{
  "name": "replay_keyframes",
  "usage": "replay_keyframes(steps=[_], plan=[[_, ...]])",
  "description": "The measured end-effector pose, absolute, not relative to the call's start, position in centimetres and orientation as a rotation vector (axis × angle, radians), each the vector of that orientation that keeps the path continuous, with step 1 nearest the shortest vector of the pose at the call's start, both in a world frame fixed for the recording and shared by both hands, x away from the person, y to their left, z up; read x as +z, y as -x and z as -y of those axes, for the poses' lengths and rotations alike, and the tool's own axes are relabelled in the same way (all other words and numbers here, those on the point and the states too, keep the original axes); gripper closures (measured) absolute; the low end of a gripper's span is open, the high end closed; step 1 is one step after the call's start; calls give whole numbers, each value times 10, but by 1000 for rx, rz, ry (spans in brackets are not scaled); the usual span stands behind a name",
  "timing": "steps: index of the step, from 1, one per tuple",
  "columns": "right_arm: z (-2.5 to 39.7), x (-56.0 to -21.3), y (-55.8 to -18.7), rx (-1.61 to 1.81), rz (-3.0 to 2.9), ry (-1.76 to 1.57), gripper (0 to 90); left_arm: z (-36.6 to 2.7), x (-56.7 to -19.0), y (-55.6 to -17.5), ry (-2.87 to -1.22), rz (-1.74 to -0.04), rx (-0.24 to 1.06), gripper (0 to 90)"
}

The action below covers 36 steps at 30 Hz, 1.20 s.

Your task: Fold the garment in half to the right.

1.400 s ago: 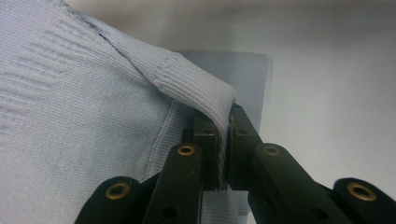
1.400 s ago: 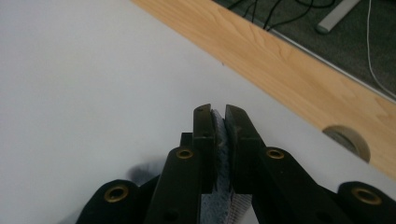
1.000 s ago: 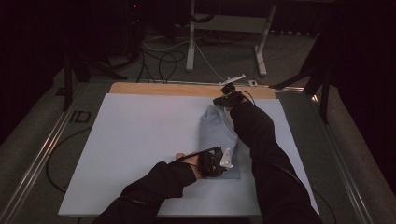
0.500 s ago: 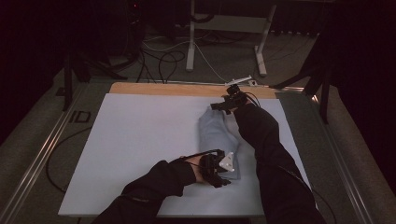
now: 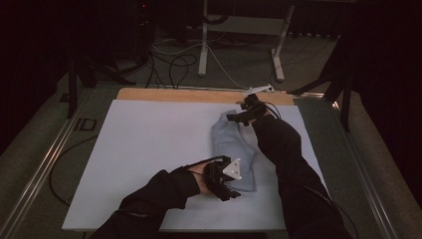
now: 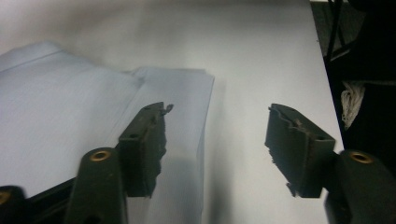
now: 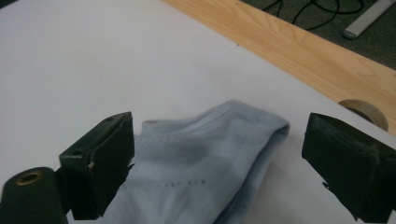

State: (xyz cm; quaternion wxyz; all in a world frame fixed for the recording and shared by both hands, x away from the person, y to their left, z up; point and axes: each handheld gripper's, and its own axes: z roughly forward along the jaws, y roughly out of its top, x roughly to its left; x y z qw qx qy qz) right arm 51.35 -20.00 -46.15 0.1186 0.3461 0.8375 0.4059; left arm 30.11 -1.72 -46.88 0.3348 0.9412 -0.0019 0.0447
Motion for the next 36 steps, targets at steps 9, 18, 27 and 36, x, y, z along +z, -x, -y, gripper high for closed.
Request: replay_keyframes(steps=[9,18,27,36], plan=[[205,-467,-505,1171,-2463,-1003,92,-10,-467,-299,-2418,-115,76,109],[208,-478,-498,1177,-2478,-1055,95,-51,-469,-291,-2346,-218,94,4],[218,-494,-483,1169,-2464,-1099,211,-101,-481,-277,-2315,-335,116,4],[218,-503,-505,1162,-2414,-1243,335,-153,-502,-267,-2209,-489,162,4]])
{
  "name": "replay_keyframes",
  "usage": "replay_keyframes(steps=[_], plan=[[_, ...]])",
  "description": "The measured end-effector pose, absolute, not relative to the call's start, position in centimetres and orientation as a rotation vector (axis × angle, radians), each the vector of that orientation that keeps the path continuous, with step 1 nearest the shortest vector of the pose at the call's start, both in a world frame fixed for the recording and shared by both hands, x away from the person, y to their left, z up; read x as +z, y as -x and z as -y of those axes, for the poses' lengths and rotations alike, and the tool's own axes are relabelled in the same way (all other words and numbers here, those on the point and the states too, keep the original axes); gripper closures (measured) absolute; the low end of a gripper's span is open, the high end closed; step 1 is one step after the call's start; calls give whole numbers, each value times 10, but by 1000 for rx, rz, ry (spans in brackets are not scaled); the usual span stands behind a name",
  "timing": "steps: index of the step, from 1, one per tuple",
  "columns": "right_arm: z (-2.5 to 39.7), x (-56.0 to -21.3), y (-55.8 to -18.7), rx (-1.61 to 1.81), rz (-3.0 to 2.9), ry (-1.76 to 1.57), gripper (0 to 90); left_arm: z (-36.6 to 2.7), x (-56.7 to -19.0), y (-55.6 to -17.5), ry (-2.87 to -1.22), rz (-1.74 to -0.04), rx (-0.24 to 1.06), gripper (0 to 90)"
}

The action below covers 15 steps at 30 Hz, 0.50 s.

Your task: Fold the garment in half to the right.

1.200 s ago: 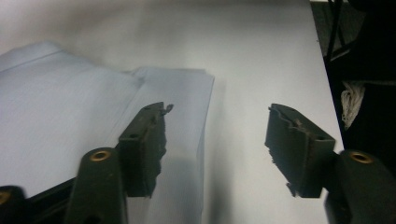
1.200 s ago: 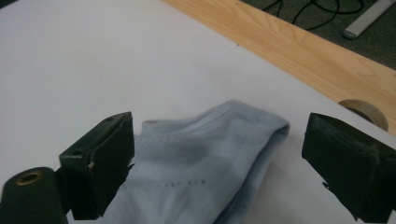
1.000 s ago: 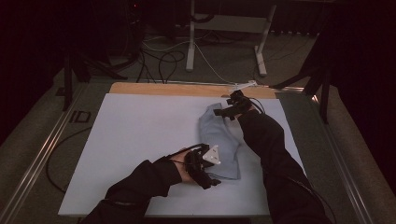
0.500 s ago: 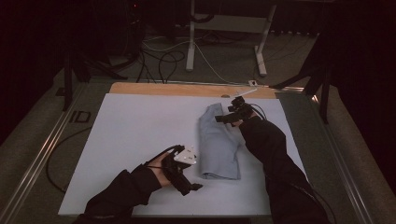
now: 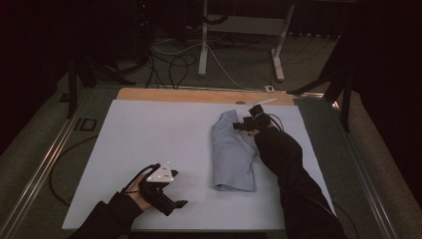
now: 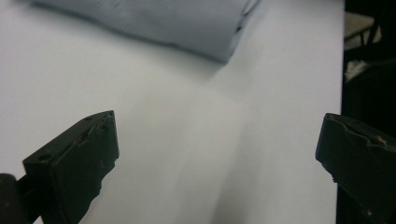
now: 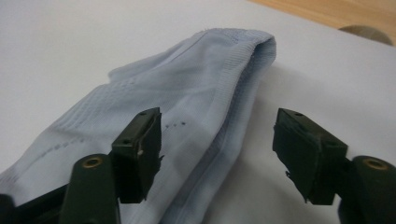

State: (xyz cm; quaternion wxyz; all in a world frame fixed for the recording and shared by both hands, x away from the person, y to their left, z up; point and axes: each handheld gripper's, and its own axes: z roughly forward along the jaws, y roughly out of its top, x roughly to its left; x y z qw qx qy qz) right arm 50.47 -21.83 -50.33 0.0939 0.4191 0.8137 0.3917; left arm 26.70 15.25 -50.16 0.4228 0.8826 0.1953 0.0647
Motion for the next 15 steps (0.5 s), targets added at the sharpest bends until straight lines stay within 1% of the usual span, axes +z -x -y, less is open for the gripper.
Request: replay_keyframes(steps=[3,5,6,7,10,11,15], plan=[[213,-510,-512,1102,-2427,-1269,392,-167,-507,-265,-2172,-543,166,5],[211,-513,-515,1078,-2427,-1274,481,-172,-509,-263,-2167,-560,163,5],[210,-514,-517,1075,-2442,-1276,531,-175,-509,-262,-2162,-564,161,5],[208,-514,-518,1064,-2454,-1274,610,-176,-509,-261,-2165,-563,157,5],[203,-513,-519,1020,-2477,-1229,795,-180,-510,-261,-2172,-563,162,5],[200,-512,-519,1019,-2466,-1215,839,-180,-511,-261,-2172,-564,165,5],[192,-502,-517,1070,-2435,-1134,852,-181,-511,-261,-2146,-560,167,5]])
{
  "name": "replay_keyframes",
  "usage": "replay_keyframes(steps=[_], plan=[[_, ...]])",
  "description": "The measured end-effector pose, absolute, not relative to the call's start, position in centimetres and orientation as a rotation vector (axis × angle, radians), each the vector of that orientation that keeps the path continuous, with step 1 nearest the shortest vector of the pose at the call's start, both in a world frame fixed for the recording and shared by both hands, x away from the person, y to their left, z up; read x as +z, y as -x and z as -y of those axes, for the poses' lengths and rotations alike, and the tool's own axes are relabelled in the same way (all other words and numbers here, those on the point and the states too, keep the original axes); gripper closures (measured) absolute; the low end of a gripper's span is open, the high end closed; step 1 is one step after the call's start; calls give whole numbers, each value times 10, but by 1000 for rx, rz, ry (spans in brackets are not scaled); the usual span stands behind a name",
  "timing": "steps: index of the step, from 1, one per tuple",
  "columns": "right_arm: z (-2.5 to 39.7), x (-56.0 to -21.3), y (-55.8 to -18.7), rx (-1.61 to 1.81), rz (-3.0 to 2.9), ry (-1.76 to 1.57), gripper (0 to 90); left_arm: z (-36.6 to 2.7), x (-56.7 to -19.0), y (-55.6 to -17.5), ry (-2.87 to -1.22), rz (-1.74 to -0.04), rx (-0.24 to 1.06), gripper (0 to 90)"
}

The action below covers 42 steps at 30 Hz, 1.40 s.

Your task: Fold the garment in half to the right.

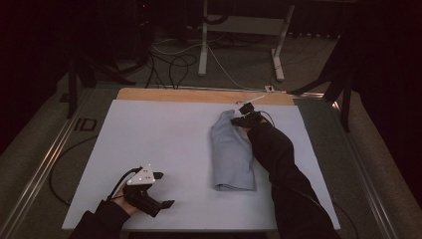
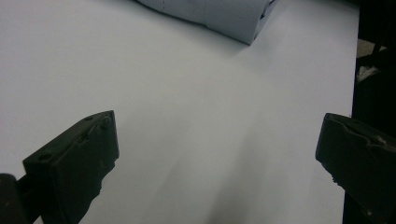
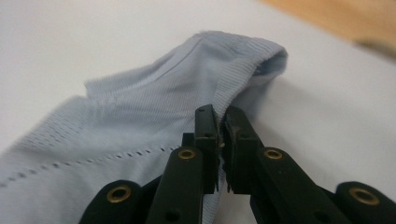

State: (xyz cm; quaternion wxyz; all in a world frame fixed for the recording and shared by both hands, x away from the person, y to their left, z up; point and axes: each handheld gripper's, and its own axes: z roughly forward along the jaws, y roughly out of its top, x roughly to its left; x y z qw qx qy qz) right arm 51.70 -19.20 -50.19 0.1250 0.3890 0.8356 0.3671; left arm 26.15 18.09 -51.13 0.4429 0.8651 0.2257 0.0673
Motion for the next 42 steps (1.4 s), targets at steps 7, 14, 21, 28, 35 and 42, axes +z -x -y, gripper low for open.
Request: replay_keyframes(steps=[7,14,21,28,35,42], plan=[[189,-503,-524,1031,-2438,-1161,851,-182,-512,-262,-2137,-568,174,5],[187,-518,-528,928,-2448,-1195,838,-182,-514,-263,-2137,-566,170,4],[185,-511,-525,905,-2456,-1169,647,-183,-513,-263,-2131,-568,174,4],[189,-487,-508,1020,-2444,-1136,471,-184,-511,-262,-2126,-566,183,4],[185,-465,-458,1119,-2484,-987,558,-188,-509,-262,-2120,-565,197,4],[184,-452,-390,1194,-2573,-791,693,-190,-507,-261,-2113,-565,207,5]])
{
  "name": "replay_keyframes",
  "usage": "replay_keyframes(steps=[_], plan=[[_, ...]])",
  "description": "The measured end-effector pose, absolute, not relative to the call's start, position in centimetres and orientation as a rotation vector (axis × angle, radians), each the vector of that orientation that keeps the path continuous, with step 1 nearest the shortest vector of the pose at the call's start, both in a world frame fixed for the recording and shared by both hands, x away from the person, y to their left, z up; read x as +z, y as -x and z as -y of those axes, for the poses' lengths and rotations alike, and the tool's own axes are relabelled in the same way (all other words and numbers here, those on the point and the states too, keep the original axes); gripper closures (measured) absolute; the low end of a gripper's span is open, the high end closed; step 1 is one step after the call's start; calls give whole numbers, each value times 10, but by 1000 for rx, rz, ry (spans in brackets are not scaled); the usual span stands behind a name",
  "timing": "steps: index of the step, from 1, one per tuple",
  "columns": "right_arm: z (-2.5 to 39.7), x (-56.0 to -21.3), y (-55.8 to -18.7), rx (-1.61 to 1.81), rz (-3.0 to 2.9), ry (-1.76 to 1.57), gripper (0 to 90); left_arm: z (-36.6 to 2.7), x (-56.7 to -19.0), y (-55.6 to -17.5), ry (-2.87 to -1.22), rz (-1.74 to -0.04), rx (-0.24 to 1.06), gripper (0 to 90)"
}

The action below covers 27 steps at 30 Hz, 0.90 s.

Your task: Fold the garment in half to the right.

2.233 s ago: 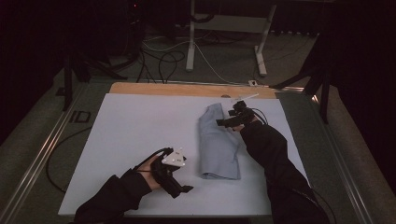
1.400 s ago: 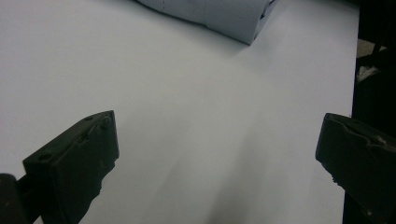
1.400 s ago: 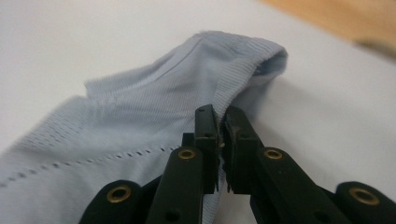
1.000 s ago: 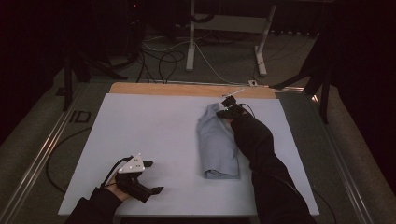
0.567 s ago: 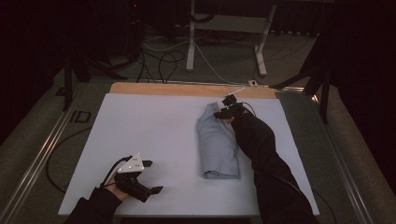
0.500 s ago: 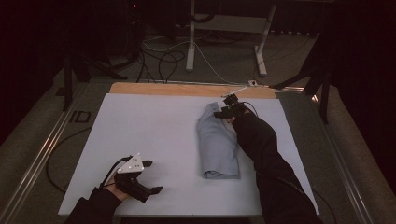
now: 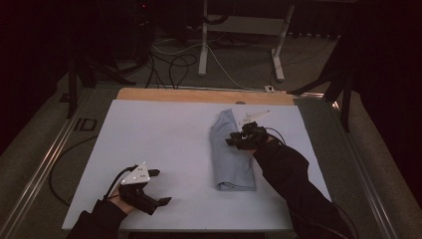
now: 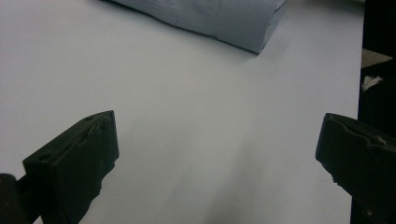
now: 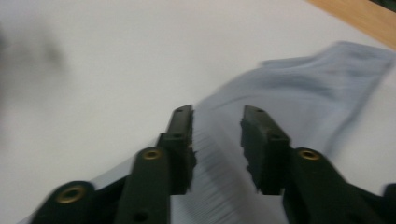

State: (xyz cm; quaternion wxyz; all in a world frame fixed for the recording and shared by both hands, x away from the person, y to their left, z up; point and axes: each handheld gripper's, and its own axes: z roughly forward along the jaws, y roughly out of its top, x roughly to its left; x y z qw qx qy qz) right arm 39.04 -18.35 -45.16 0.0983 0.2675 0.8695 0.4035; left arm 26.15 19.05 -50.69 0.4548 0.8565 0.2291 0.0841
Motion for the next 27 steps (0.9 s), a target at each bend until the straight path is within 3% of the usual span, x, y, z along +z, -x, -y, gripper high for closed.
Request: replay_keyframes(steps=[1,5,11,17,23,27], plan=[[184,-452,-390,1194,-2573,-791,693,-191,-507,-262,-2112,-565,207,5],[177,-454,-348,1229,-2618,-662,897,-190,-507,-261,-2118,-565,211,4],[180,-467,-322,1218,-2657,-609,900,-191,-506,-262,-2113,-564,211,4],[178,-482,-327,1178,-2689,-623,900,-190,-507,-261,-2118,-557,214,4],[180,-520,-326,1075,-2767,-639,900,-192,-507,-262,-2107,-566,208,4],[185,-521,-323,1080,-2773,-676,900,-191,-507,-260,-2114,-558,209,4]])
